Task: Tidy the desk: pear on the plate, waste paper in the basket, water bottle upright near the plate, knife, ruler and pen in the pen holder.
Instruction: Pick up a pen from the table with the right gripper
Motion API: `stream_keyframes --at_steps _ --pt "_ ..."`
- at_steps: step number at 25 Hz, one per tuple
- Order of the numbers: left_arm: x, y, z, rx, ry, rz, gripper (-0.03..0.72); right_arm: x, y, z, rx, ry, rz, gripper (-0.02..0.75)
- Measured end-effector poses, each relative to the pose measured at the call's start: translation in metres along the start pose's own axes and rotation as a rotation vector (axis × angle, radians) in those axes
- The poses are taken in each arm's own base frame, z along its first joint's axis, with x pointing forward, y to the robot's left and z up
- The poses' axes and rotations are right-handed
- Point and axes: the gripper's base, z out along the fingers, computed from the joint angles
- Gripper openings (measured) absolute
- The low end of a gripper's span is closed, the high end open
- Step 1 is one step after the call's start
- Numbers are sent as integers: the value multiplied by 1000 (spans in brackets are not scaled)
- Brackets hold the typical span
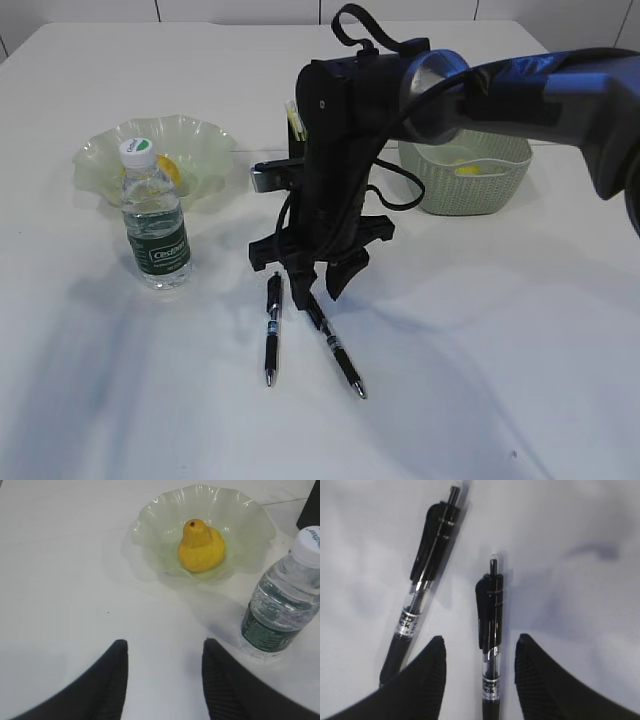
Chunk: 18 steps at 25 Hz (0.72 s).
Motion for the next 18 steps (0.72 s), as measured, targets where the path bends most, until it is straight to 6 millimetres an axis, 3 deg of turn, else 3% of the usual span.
stream_keyframes --at_steps 18 --pt "0 0 0 0 1 0 341 -3 -2 0 26 -33 -13 355"
